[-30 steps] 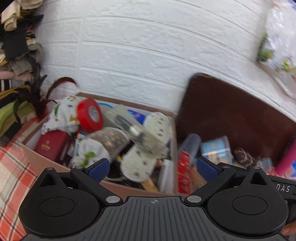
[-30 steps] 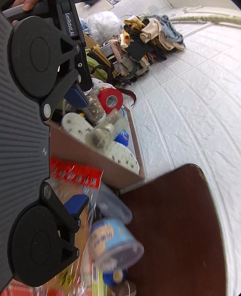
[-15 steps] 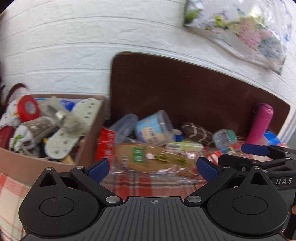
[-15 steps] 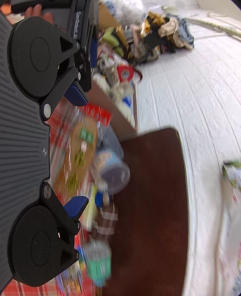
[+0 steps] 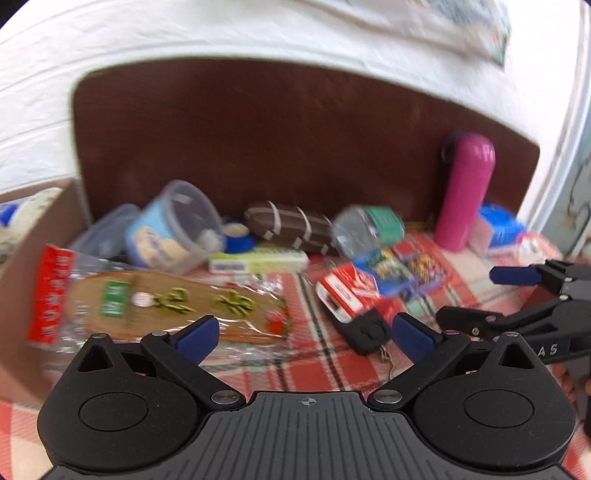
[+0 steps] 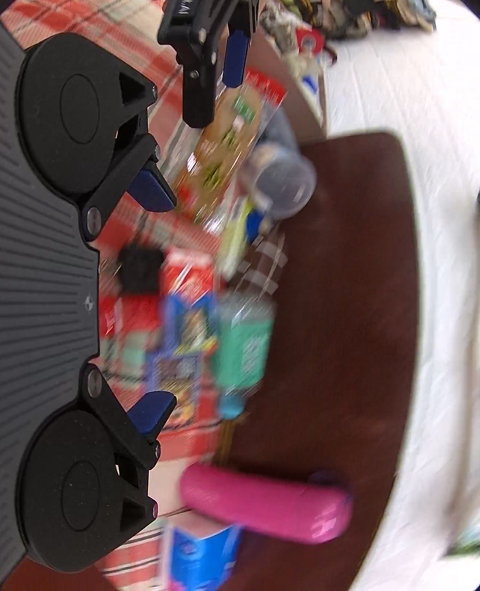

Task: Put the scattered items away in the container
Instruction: 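Reach the left tool to the red tube while the right tool reaches the card box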

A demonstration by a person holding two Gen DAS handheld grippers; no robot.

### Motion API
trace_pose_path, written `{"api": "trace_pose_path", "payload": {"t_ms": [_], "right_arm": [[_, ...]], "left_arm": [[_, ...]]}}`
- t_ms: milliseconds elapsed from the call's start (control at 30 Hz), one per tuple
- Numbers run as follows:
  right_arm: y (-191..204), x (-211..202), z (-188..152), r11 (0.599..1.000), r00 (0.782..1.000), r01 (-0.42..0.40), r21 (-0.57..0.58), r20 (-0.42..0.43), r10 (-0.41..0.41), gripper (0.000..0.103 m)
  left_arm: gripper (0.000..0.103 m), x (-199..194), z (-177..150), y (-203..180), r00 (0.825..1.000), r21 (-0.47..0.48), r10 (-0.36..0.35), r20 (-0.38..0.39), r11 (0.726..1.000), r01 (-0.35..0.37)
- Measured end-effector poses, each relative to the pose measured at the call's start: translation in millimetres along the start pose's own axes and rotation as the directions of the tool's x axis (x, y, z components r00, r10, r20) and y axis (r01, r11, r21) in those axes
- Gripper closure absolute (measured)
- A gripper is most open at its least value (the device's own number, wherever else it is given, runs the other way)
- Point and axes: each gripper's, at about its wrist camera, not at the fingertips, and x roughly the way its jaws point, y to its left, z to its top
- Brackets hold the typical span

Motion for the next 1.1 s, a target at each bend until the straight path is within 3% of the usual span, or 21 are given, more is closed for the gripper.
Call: {"api": "trace_pose_path", "payload": {"t_ms": [167, 300, 400, 533, 667, 733, 800, 833, 867, 1000, 1033, 1100], "right_arm": [[-20, 24, -24, 0.999, 0.999, 0.022, 0.026, -0.042, -0.021, 0.001], [-24, 39, -33, 1.0, 0.998, 0.018, 0.017, -0.052, -0.017, 0.003], [-27, 48, -38, 1.0, 0.998, -0.001, 0.013, -0.058, 0.002, 0.011], [-30, 57, -42, 0.999, 0.997, -0.047, 0.016, -0.068, 0.048, 0.03], [-28, 66, -43, 0.997, 0.997, -0.072, 0.006, -0.037, 0.072, 0.033], [-26, 71, -41, 0.996, 0.996, -0.084, 0.0, -0.028, 0.084, 0.037], [-21, 74, -39, 0.996, 0.996, -0.084, -0.021, -0.022, 0.083, 0.044], [-19, 76, -38, 0.996, 0.996, -0.083, -0.032, -0.019, 0.082, 0.054], [-17, 77, -36, 0.995, 0.996, -0.092, -0.032, -0.018, 0.091, 0.065], [-15, 76, -35, 0.993, 0.994, -0.111, -0.025, -0.023, 0.111, 0.067], [-16, 74, -35, 0.992, 0.992, -0.128, -0.01, -0.024, 0.128, 0.079], [-20, 63, -36, 0.986, 0.986, -0.165, 0.038, -0.016, 0.166, 0.087]], "left_arm": [[0.008, 40, -8, -23, 0.998, 0.06, 0.0, -0.065, 0.998, 0.004], [0.015, 67, -16, -31, 0.993, 0.051, -0.025, -0.118, 0.998, 0.031], [0.02, 81, -19, -32, 0.99, 0.021, -0.04, -0.133, 0.999, 0.043], [0.02, 95, -19, -25, 0.988, -0.051, -0.072, -0.134, 0.997, 0.066], [0.023, 110, -16, -20, 0.986, -0.089, -0.083, -0.143, 0.993, 0.071], [0.031, 112, -15, -22, 0.987, -0.075, -0.086, -0.135, 0.994, 0.076], [0.045, 114, -12, -24, 0.986, -0.065, -0.108, -0.131, 0.993, 0.1], [0.06, 115, -11, -25, 0.983, -0.068, -0.124, -0.132, 0.991, 0.116], [0.061, 115, -10, -27, 0.984, -0.074, -0.123, -0.132, 0.991, 0.114], [0.065, 114, -9, -28, 0.984, -0.073, -0.118, -0.131, 0.991, 0.109], [0.067, 112, -10, -28, 0.984, -0.071, -0.118, -0.132, 0.991, 0.109], [0.071, 105, -11, -30, 0.985, -0.063, -0.112, -0.134, 0.993, 0.104]]}}
